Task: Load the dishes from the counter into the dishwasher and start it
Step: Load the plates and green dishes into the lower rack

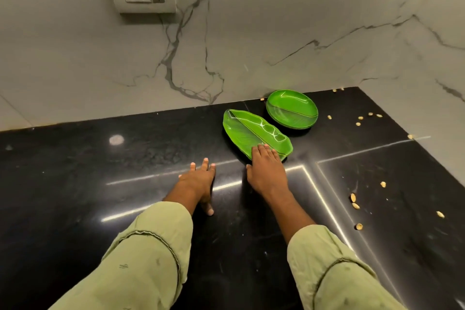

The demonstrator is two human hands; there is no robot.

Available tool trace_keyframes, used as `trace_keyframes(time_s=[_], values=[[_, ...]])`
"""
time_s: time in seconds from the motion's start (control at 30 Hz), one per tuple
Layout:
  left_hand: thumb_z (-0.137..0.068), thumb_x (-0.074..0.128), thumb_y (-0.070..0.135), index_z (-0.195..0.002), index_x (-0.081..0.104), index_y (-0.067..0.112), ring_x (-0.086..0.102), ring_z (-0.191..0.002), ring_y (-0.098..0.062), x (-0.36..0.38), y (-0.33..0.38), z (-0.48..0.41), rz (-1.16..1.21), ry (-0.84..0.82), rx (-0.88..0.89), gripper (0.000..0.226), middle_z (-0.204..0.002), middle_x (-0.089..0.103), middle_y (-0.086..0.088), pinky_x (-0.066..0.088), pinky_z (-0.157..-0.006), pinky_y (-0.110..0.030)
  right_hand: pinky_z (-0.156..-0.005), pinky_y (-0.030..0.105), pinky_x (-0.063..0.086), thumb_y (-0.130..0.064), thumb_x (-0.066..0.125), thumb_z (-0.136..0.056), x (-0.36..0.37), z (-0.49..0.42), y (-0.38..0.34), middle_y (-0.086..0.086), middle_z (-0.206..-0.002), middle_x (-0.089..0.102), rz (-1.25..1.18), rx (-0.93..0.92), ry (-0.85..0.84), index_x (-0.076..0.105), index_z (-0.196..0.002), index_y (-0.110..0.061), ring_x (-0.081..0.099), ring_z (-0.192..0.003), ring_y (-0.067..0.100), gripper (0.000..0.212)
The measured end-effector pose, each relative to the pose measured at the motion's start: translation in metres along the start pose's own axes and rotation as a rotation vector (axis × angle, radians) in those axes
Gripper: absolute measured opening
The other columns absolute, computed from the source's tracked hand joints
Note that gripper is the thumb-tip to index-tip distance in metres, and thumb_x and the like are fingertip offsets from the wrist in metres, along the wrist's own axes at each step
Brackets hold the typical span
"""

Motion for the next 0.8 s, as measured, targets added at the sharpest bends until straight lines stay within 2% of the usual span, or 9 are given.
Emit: trace_keyframes(time_s=[0.17,0.33,0.43,0.53,0.63,0.8], values=[[-0.064,0.093,0.026,-0.156,-0.017,0.020,-0.017,-0.149,-0.037,-0.004,0.009,-0.013,0.044,-0.051,-0.072,0.143,-0.161,-0.029,0.007,0.019,-0.113,-0.069,-0.112,0.046,0.031,-0.023,0.047,-0.097,0.014,-0.031,0.005,0.021,-0.152,0.034,0.040,0.084,-0.156,0.030,-0.147,-0.001,0.035,-0.139,0.037,0.057],[-0.064,0.093,0.021,-0.155,-0.019,0.022,-0.022,-0.148,-0.036,-0.007,0.011,-0.018,0.107,-0.085,-0.102,0.145,-0.158,-0.034,0.011,0.015,-0.112,-0.072,-0.093,0.043,0.048,-0.007,0.044,-0.093,0.015,-0.032,-0.007,0.027,-0.141,0.047,0.171,0.062,-0.074,0.052,-0.130,-0.001,0.054,-0.123,0.038,0.038],[-0.064,0.093,0.021,-0.155,-0.019,0.022,-0.022,-0.148,-0.036,-0.008,0.012,-0.019,0.117,-0.092,-0.103,0.144,-0.158,-0.035,0.011,0.015,-0.113,-0.072,-0.089,0.036,0.049,-0.005,0.047,-0.092,0.011,-0.033,-0.012,0.020,-0.126,0.061,0.163,0.067,-0.060,0.060,-0.119,-0.007,0.062,-0.112,0.032,0.030],[-0.064,0.093,0.021,-0.155,-0.019,0.023,-0.022,-0.148,-0.036,-0.008,0.012,-0.018,0.115,-0.091,-0.111,0.144,-0.158,-0.035,0.011,0.014,-0.113,-0.071,-0.084,0.034,0.049,-0.006,0.051,-0.093,0.004,-0.033,-0.011,0.011,-0.115,0.066,0.155,0.043,-0.056,0.061,-0.113,-0.010,0.064,-0.106,0.029,0.023],[-0.065,0.092,0.022,-0.155,-0.019,0.023,-0.022,-0.148,-0.037,-0.008,0.012,-0.018,0.106,-0.086,-0.104,0.143,-0.158,-0.034,0.010,0.016,-0.113,-0.071,-0.081,0.034,0.049,-0.011,0.054,-0.096,-0.004,-0.030,-0.010,0.009,-0.112,0.067,0.164,0.015,-0.060,0.062,-0.110,-0.012,0.065,-0.103,0.030,0.017],[-0.064,0.093,0.024,-0.155,-0.018,0.022,-0.022,-0.147,-0.038,-0.008,0.011,-0.020,0.096,-0.084,-0.099,0.143,-0.158,-0.033,0.009,0.018,-0.114,-0.069,-0.078,0.034,0.050,-0.009,0.054,-0.093,-0.020,-0.021,-0.011,0.009,-0.109,0.068,0.165,0.031,-0.009,0.061,-0.110,-0.011,0.067,-0.101,0.030,0.019]])
Point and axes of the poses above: each hand's wrist, its own z-axis away from the middle knuckle, its own x-axis out of the palm, y = z × x, the point moved 3 cm from there along -z, towards the middle knuckle
